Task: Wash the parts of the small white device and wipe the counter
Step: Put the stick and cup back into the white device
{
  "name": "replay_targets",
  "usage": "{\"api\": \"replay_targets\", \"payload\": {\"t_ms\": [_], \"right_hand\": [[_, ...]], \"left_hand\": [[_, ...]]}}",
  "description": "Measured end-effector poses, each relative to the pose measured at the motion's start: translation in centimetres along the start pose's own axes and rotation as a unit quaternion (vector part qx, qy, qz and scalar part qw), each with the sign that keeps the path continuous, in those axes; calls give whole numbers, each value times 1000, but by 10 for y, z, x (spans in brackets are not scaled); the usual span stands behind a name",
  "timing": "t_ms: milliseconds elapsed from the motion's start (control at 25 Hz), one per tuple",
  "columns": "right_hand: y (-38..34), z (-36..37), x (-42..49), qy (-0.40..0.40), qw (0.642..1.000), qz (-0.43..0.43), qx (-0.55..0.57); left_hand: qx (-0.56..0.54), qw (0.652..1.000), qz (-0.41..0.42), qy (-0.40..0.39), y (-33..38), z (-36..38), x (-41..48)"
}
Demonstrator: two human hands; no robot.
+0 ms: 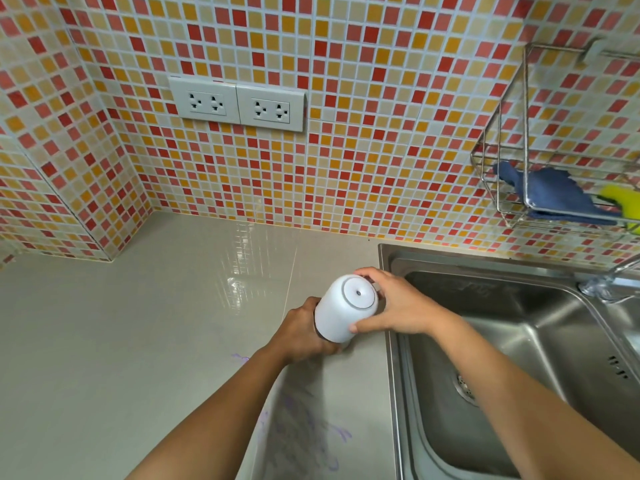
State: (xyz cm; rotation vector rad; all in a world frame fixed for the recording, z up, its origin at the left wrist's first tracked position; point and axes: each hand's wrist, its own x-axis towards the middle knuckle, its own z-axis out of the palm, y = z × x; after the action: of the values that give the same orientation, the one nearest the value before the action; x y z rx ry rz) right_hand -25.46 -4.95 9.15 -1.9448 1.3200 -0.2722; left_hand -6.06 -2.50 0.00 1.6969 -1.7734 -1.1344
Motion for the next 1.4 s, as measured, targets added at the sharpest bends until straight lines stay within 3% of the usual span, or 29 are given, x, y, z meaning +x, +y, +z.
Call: {"api": "replay_targets", "payload": {"t_ms": [160, 240, 320, 400, 760, 1160, 1280, 1400], "right_hand": [[-6, 26, 6, 121, 991, 51, 17], [-9, 31, 12, 84, 991, 67, 78], [-5, 27, 15, -6, 989, 63, 135], [3, 22, 16, -46, 989, 44, 134], [14, 41, 13, 98, 991, 2, 93], [24, 52, 8, 92, 994, 6, 61], [18, 43, -4, 92, 992, 10, 84], [1, 7, -21, 182, 979, -53, 70]], "left_hand": [[-12, 1000, 3, -3, -5, 1, 0], [-18, 1000, 6, -6, -7, -1, 1], [-31, 999, 8, -16, -7, -3, 3], [-35, 999, 15, -23, -7, -6, 4], [-56, 998, 17, 8, -22, 5, 1], [28, 998, -4, -48, -23, -10, -10], [46, 999, -22, -11, -4, -39, -20], [42, 994, 28, 99, 58, -69, -18]]}}
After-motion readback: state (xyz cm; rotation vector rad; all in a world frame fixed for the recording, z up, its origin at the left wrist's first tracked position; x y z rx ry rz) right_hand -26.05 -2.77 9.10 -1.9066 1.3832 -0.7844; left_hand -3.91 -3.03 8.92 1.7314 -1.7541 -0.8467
